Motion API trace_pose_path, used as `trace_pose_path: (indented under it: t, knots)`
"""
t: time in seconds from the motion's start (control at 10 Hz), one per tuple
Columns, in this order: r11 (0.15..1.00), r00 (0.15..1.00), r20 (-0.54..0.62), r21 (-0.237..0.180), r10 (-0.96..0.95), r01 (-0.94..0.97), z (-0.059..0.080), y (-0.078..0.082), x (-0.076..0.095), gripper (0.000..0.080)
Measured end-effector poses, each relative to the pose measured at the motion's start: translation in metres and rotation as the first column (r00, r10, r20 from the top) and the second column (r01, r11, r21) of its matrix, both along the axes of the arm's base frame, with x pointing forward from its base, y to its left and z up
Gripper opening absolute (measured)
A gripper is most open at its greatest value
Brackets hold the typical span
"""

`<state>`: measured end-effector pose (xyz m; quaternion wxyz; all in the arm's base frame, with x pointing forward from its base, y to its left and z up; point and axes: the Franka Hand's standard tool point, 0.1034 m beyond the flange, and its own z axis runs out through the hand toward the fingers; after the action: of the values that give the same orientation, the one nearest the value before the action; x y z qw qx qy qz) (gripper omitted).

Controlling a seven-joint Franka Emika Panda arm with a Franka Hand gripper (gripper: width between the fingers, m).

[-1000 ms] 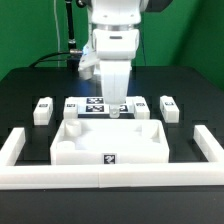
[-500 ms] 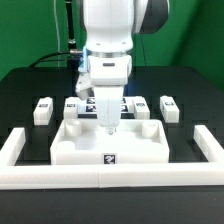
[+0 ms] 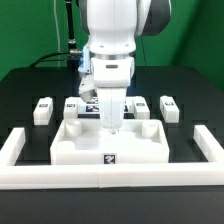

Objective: Assemble desk

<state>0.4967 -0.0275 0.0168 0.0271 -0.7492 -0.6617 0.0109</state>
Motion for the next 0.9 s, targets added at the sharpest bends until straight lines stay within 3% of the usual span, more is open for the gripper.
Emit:
trace_pose_path:
  t: [0.1, 0.2, 0.3, 0.4, 0.5, 0.9]
  knots:
    - [1.0, 1.0, 0.0, 0.0, 0.0, 0.0, -0.0001, -0.0001, -0.0001, 0.0302]
    - [1.0, 1.0, -0.001, 0.0, 0.0, 0.0, -0.0001, -0.0001, -0.0001, 0.0302]
    - [1.0, 1.0, -0.001, 0.0, 0.0, 0.0, -0.0001, -0.0001, -0.0002, 0.0124]
    - [1.0, 1.0, 0.001, 0.0, -0.001, 0.001, 0.0001, -0.0004, 0.0002, 0.0124]
    - [1.0, 1.0, 0.001, 0.0, -0.001, 0.001, 0.0001, -0.0004, 0.0002, 0.0055]
    - [1.0, 1.0, 0.001, 0.0, -0.001, 0.001, 0.0001, -0.0004, 0.0002, 0.0055]
